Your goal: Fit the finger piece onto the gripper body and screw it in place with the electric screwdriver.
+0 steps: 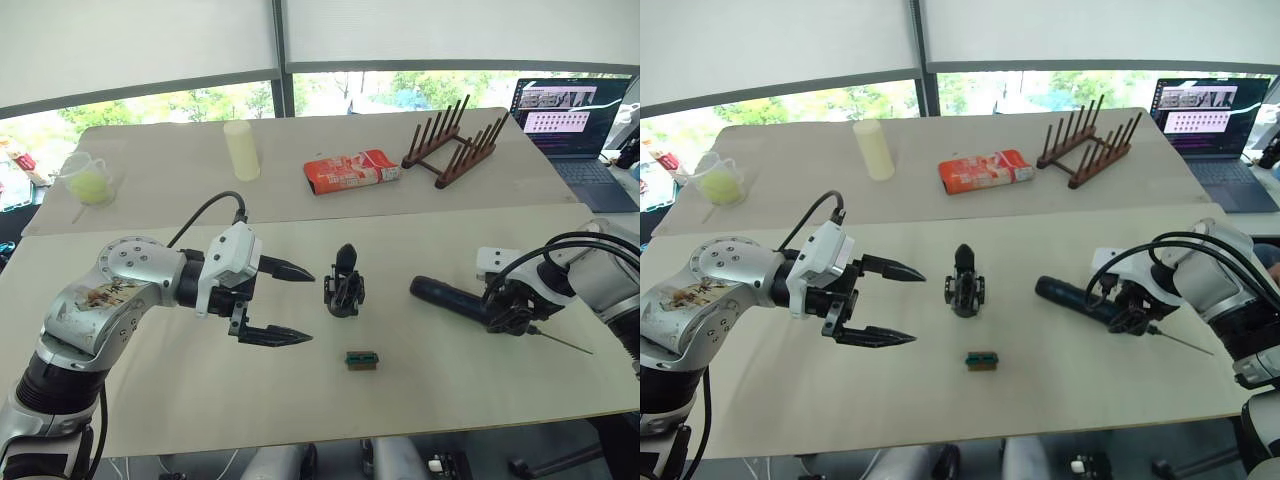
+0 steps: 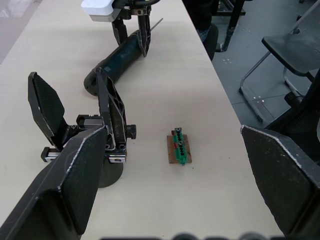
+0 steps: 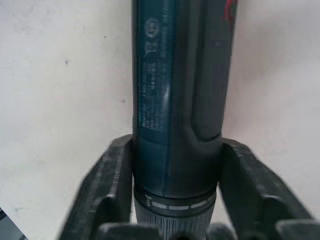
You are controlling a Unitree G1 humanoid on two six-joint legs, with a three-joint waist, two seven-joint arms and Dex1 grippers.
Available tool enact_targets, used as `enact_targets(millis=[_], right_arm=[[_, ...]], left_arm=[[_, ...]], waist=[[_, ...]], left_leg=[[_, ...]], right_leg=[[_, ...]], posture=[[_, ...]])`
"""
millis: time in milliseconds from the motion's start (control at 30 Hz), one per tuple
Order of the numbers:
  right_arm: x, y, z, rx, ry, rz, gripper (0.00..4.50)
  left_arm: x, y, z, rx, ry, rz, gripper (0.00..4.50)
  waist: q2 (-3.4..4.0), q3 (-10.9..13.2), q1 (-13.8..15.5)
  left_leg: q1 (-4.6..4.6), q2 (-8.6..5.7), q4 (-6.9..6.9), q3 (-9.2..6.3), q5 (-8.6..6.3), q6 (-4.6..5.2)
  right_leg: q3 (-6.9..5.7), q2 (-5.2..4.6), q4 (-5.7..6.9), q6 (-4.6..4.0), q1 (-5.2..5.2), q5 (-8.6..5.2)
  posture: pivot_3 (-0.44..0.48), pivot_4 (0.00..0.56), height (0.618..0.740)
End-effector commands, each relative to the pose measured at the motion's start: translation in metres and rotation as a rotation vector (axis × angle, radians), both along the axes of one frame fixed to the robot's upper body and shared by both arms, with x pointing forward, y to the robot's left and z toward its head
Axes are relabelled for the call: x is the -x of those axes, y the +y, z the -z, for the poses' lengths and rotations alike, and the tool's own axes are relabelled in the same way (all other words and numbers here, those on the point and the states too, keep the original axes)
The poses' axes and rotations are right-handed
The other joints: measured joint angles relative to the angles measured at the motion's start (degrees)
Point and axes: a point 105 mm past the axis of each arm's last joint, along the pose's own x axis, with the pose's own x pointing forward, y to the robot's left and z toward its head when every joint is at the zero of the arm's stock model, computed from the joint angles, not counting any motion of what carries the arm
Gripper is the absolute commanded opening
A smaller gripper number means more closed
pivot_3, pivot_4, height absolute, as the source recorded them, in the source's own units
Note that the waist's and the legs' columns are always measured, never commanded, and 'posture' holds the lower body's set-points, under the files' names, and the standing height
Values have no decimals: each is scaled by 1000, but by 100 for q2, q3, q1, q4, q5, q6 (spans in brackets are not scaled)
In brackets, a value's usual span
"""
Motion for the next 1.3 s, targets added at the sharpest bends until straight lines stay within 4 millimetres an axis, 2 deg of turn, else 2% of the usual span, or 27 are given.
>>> enact_targets(millis=[33,167,333,400,467,533,600,733,800,1000,1167,1300], right_arm=[[-4,-6,-5,1,-28,11,1895],[-13,-11,-21,-27,-100,-9,1895],[-25,7,-65,-241,-260,-28,1895],[-24,17,-92,-414,-357,18,1895],[-20,23,-110,-545,-426,55,1895],[-16,42,-136,-794,-537,121,1895],[-6,55,-147,-942,-619,139,1895],[9,74,-158,-1135,-766,165,1895],[19,90,-164,-1235,-802,136,1895],[52,127,-176,-1393,-786,-22,1895],[92,150,-152,-1377,-701,-171,1895],[106,164,-138,-1412,-671,-186,1895]], left_arm=[[0,-1,-8,6,-46,12,4500],[3,-1,2,-14,-18,39,4500],[5,3,23,-53,15,60,4500],[4,1,28,-35,40,58,4500],[3,0,31,-20,52,64,4500],[1,-2,33,7,55,68,4500],[0,-2,38,21,66,67,4500],[1,0,50,42,91,43,4500],[1,0,57,54,80,22,4500],[-2,10,61,52,89,-3,4500],[5,19,69,1,81,44,4500],[6,22,72,-22,74,83,4500]], waist=[[0,0,3],[-1,0,0],[3,2,-18],[3,2,-25],[3,2,-13],[2,2,-2],[2,1,4],[0,-1,14],[1,0,12],[2,0,6],[1,-1,7],[1,-1,-20]], left_leg=[[2,-1,1,0,0,0],[26,-2,1,0,-6,-9],[17,-4,-3,2,-4,-7],[16,3,-9,2,-1,-5],[11,8,-13,1,4,-6],[6,12,-14,-3,11,7],[4,11,-8,-5,12,7],[1,9,-13,-18,12,8],[-4,-3,-4,-15,13,10],[3,-5,-8,-8,14,12],[10,-5,-17,-10,14,13],[17,-5,-15,3,14,13]], right_leg=[[0,0,0,0,4,0],[-1,3,-6,0,33,0],[2,2,-3,0,15,0],[3,2,0,-2,6,1],[2,3,3,-6,-3,3],[3,3,2,-8,-5,4],[6,6,1,-13,-3,7],[7,7,2,-12,-3,7],[2,12,8,-12,-8,7],[-2,21,10,-11,-7,8],[-5,24,7,-10,-2,7],[3,23,8,-10,2,8]], posture=[[0,150,740],[0,150,740],[0,150,740],[0,150,740],[0,150,740],[0,150,740],[0,150,740],[0,150,740],[0,150,740],[0,150,740],[0,150,740],[0,150,740]])
